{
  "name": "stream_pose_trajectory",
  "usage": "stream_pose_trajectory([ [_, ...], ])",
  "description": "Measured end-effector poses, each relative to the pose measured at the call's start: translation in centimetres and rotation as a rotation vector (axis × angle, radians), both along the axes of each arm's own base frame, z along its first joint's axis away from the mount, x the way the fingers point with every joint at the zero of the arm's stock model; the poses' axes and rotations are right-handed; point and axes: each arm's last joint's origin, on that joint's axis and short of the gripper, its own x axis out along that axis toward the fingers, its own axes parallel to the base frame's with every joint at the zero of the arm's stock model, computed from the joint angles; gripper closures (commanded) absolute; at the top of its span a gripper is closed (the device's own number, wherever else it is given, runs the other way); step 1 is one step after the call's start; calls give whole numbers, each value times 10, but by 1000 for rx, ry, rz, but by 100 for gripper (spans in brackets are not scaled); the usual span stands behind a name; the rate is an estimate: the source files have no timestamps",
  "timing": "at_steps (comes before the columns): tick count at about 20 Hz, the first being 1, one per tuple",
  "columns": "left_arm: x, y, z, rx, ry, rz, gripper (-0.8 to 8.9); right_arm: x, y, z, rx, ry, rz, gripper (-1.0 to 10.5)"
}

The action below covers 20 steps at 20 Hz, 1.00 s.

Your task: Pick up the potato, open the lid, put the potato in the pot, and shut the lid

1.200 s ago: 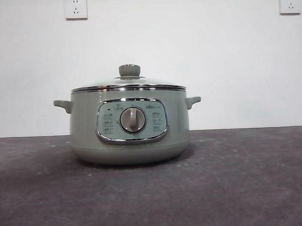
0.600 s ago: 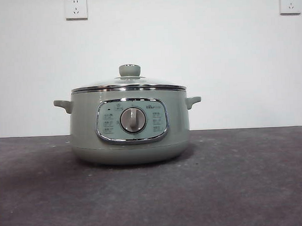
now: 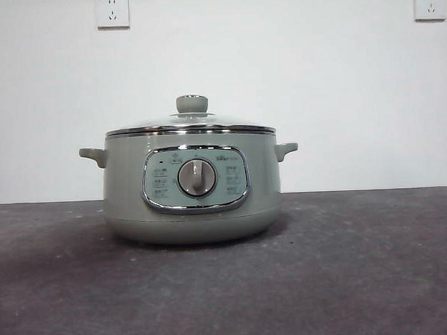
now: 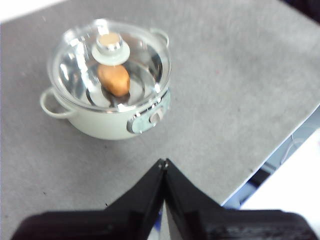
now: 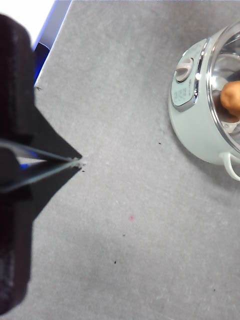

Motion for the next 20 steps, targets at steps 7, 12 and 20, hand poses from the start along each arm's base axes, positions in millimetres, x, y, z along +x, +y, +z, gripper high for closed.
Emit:
stream_pose_trajectory([
  [7,31,7,-8,110,-1,82,815,3,2,-1,-9,8,-2,945],
  [12,32,34,-47,18,-330,80,815,3,2,-1,-9,8,-2,945],
  [20,15,58,-238,-41,-584,340,815,3,2,-1,-9,8,-2,945],
])
